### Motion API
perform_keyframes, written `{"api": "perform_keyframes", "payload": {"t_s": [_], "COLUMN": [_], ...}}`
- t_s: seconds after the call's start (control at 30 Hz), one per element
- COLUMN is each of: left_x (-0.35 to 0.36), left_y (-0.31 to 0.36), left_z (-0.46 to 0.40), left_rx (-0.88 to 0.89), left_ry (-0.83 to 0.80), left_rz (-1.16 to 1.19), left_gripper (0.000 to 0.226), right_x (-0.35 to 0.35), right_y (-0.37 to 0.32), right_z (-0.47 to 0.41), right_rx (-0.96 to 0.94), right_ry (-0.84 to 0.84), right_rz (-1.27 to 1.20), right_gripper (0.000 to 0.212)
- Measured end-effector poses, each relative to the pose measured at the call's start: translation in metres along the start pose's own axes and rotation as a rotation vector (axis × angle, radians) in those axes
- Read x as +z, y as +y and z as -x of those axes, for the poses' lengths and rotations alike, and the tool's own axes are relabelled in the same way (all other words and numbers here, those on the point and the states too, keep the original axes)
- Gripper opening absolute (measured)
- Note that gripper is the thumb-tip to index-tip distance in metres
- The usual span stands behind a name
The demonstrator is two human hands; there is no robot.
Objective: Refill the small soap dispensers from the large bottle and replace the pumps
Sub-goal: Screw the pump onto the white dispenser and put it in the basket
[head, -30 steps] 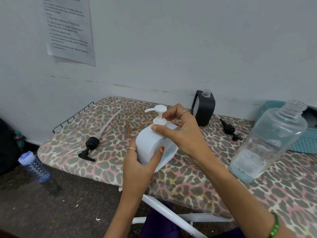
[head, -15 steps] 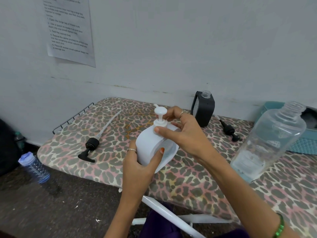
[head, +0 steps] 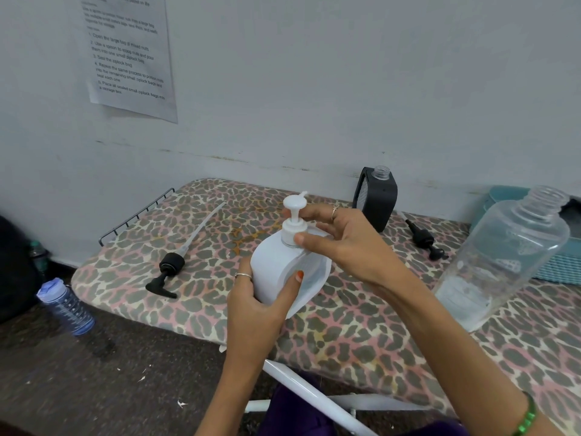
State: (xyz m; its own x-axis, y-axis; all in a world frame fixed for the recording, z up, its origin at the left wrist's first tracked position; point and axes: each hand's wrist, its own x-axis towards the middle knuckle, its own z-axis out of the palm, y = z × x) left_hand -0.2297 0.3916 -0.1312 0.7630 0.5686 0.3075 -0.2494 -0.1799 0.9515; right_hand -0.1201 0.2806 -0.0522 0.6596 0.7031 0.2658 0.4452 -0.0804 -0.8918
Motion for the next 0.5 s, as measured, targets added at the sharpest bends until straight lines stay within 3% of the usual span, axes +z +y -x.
{"api": "perform_keyframes", "payload": {"t_s": [0.1, 0.2, 0.5], "left_x": [0.0, 0.0, 0.002], "left_y": [0.002, 0.002, 0.002], "left_z": [0.0, 0.0, 0.0], "left_rx": [0.002, 0.003, -0.003], "left_ry": [0.002, 0.012, -0.002], "left_rz": [-0.006, -0.005, -0.001], "left_gripper": [0.052, 0.054, 0.053], "right_x": [0.008, 0.016, -0.002], "right_y": [0.002, 0.0, 0.0], "right_z": [-0.001, 0.0, 0.005], "right_rx": [0.011, 0.02, -0.018], "right_ry": [0.11, 0.148, -0.015], "right_rz": [-0.045, -0.05, -0.074], "right_gripper": [0.022, 0.032, 0.03]}}
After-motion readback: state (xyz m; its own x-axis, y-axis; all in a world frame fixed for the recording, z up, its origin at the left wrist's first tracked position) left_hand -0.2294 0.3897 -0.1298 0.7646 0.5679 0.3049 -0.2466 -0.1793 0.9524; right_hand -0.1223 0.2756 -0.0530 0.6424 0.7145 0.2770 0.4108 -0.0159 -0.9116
